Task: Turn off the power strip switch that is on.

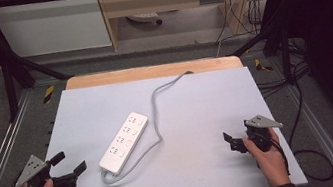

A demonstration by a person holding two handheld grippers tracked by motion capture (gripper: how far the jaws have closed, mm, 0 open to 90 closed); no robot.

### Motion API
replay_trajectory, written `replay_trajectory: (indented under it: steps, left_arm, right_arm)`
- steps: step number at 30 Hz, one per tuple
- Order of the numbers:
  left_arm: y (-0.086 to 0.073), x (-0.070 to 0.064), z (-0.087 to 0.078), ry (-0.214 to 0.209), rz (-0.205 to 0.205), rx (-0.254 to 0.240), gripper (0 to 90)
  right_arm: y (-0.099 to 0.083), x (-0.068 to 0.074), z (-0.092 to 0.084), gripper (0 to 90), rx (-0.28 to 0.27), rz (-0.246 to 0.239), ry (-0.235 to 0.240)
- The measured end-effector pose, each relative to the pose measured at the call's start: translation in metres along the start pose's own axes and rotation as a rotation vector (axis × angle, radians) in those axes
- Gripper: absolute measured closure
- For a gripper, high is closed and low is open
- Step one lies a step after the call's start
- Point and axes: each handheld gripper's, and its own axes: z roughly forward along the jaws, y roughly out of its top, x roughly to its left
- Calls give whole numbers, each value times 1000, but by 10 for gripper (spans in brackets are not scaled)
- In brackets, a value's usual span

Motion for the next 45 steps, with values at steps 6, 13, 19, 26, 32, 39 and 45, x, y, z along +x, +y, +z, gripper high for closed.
replay_trajectory:
  steps: [6,13,19,26,32,39,45]
  left_arm:
    - [0,0,-1,2,-1,-8,68]
    - [2,0,-2,-24,-11,-12,66]
    - [6,-3,-6,-33,-6,-39,58]
    - [18,-7,-8,-8,-10,-83,49]
    - [28,-16,0,-14,9,-76,57]
    - [40,-23,7,-32,17,-90,58]
    - [48,-31,17,-53,28,-96,65]
  right_arm:
    - [-1,-2,-1,62,-2,11,-5]
    - [0,-3,-3,61,-33,15,-12]
    - [2,-1,-4,51,-51,17,-11]
    - [2,-3,-4,48,-59,26,-23]
    - [2,-3,-6,46,-69,20,-27]
    - [2,-5,-7,41,-79,22,-34]
    - [2,-5,-7,40,-78,25,-35]
